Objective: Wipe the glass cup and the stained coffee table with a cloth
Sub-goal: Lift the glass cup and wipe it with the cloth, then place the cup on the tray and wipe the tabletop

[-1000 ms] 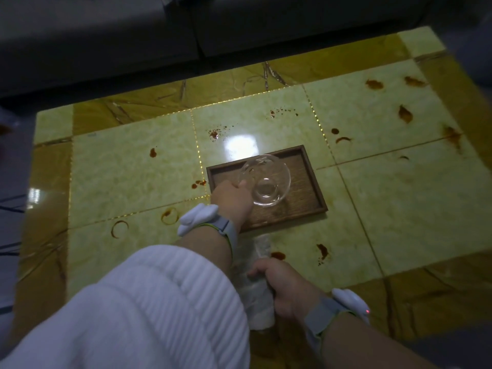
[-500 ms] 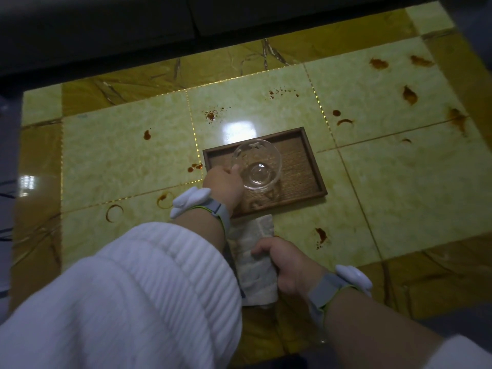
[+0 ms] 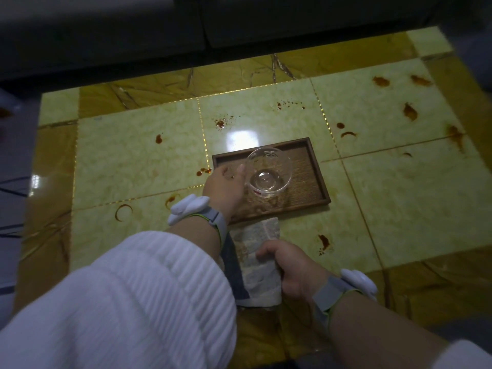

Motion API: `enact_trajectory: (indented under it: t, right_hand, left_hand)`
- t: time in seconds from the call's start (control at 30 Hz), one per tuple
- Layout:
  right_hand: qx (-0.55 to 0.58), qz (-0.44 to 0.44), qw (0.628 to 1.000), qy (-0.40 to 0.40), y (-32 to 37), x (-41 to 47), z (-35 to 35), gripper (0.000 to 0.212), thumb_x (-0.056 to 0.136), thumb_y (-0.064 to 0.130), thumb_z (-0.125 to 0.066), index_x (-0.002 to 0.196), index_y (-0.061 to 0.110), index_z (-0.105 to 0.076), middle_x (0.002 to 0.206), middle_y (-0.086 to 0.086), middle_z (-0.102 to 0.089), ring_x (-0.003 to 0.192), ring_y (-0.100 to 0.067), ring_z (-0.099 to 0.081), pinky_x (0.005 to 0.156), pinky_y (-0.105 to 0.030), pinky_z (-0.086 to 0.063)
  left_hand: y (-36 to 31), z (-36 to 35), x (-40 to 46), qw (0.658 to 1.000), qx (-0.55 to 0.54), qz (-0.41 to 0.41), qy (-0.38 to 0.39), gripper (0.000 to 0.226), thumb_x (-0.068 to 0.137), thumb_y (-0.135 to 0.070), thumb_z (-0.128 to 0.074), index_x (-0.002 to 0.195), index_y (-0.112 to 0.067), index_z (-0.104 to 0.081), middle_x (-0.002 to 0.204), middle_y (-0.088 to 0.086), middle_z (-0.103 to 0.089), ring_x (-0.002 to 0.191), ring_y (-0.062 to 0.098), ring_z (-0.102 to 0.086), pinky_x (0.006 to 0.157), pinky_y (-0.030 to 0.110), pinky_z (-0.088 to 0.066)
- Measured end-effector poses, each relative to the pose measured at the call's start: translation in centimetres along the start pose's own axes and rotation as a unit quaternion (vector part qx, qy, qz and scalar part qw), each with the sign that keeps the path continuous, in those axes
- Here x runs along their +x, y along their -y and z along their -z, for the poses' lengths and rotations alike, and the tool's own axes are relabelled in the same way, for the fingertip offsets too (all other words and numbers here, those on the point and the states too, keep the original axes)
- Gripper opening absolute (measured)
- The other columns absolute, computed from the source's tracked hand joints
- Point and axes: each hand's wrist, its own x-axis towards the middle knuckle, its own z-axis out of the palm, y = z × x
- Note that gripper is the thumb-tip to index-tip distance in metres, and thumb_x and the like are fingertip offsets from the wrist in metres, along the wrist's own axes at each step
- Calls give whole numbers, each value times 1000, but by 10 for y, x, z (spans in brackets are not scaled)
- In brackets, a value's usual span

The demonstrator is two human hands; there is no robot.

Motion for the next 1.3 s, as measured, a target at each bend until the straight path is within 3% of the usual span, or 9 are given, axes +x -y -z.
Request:
enact_trajectory:
  t: [0.17,0.37,0.43,0.53,0.63,0.8,0.97,1.17,1.3]
  right_hand:
    - [-4,12,1000,3,0,-12,-13,15,82,-3,-55,88,3,-68,74,-16,-75,85,-39,-67,69,-46,-54]
    - [-20,16,999,23,1,-29,-40,26,80,1,-58,106,5,-65,99,-22,-73,98,-43,-66,83,-55,-54]
    - [-29,16,999,38,0,-33,-50,28,81,3,-57,109,6,-63,100,-22,-72,98,-42,-66,82,-53,-54]
    - [-56,27,997,49,-3,-39,-65,23,83,1,-55,105,6,-62,76,-16,-75,89,-38,-66,71,-46,-54]
    - [-79,48,994,56,-7,-41,-86,18,88,1,-54,103,6,-62,75,-15,-75,84,-36,-68,68,-45,-55]
    - [-183,118,976,3,-24,-29,-128,24,95,11,-59,116,2,-63,103,-21,-73,89,-33,-71,72,-41,-60]
    - [-549,240,796,-87,-40,-1,-163,42,96,43,-55,122,10,-58,123,-14,-64,114,-32,-59,97,-42,-49]
    - [-655,295,685,-125,-41,35,-213,42,95,52,-51,112,13,-50,111,-14,-64,102,-35,-60,82,-39,-48]
    - [-703,345,600,-162,-30,56,-242,40,94,55,-49,107,17,-48,100,-10,-65,90,-32,-63,77,-42,-52]
  left_hand:
    - [18,27,-22,997,24,33,-61,35,99,-37,-41,105,-10,-63,105,12,-66,96,33,-60,84,36,-47]
    - [50,65,-55,985,45,57,159,36,99,-22,-39,116,-8,-68,124,17,-63,115,36,-58,100,44,-47]
    - [56,78,-62,981,-3,87,174,49,99,-40,-41,114,-1,-67,120,23,-64,111,39,-59,101,45,-46]
    - [70,102,-65,977,-24,96,187,58,94,-57,-45,107,-7,-72,114,17,-68,105,33,-62,105,44,-43]
    - [88,131,-69,973,-36,82,213,49,86,-54,-60,103,-10,-72,108,12,-69,102,29,-64,101,47,-47]
    - [118,168,-69,976,2,88,198,16,76,-29,-71,83,-16,-65,94,10,-67,89,27,-64,92,47,-54]
    - [152,199,-68,984,1,93,154,13,80,-31,-72,82,-21,-64,90,7,-67,88,26,-66,84,48,-58]
    - [194,234,-54,989,-24,110,95,27,83,-47,-69,90,-21,-65,93,6,-69,86,26,-67,75,47,-60]
    - [209,244,-38,988,-45,123,77,22,85,-44,-67,88,-22,-66,90,2,-69,84,22,-66,72,35,-57]
